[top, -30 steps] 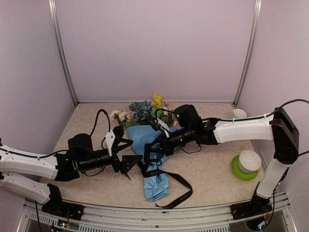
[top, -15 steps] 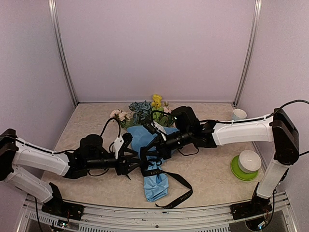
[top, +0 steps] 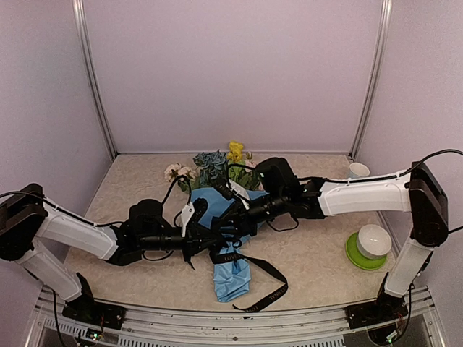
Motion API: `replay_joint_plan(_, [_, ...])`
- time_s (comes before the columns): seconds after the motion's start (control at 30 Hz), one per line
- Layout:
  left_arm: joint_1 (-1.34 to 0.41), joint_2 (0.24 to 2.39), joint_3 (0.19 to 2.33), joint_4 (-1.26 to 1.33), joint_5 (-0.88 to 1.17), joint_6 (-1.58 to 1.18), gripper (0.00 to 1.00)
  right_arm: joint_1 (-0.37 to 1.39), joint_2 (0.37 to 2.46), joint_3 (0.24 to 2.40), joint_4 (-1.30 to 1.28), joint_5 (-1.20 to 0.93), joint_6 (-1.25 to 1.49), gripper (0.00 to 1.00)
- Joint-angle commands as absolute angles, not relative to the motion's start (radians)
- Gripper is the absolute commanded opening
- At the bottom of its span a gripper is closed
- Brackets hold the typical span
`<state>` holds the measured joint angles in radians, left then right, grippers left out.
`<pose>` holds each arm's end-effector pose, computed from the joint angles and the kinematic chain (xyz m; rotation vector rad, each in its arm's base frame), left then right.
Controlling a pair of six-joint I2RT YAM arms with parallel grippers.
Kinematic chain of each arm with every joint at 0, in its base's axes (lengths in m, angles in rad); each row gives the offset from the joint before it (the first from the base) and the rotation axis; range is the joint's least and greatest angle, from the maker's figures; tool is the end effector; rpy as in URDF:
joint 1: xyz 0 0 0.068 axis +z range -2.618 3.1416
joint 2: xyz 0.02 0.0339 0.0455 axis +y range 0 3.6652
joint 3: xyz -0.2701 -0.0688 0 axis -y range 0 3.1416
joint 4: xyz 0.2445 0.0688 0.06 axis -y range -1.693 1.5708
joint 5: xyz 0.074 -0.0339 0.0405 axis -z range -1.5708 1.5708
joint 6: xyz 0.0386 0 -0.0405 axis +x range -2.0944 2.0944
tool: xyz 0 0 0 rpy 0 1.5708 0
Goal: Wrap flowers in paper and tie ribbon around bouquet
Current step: Cross the half-tied ribbon at the center of the board.
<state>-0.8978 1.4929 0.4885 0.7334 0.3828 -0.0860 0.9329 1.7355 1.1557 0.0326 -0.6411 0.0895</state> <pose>0.1674 -0.2331 0.1793 1.0236 1.6616 -1.0228 0.2145 0.3281 0.2416 -1.2915 1.8634 1.2578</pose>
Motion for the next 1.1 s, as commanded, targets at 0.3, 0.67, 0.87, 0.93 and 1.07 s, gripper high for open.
replay_joint_plan(0.3, [-0.891,1.556,0.420,0.913,0.366,-0.150,0.00,0.895,1.775,1.117,-0.092,-0.397,0.089,0.36])
replay_joint_plan(0.67, [-0.890,1.547,0.397,0.927,0.349,-0.170,0.00,0.947,1.893,1.203,-0.160,-0.369,0.029,0.36])
replay_joint_plan(0.87, [-0.890,1.534,0.384,0.915,0.339,-0.171,0.00,0.948,1.895,1.211,-0.170,-0.343,0.041,0.01])
replay_joint_plan(0.93, [-0.890,1.535,0.379,0.919,0.340,-0.175,0.00,0.947,1.875,1.205,-0.168,-0.351,0.055,0.00])
replay_joint_plan(1.07, [-0.887,1.556,0.372,0.941,0.308,-0.176,0.00,0.947,1.789,1.149,-0.102,-0.412,0.107,0.00])
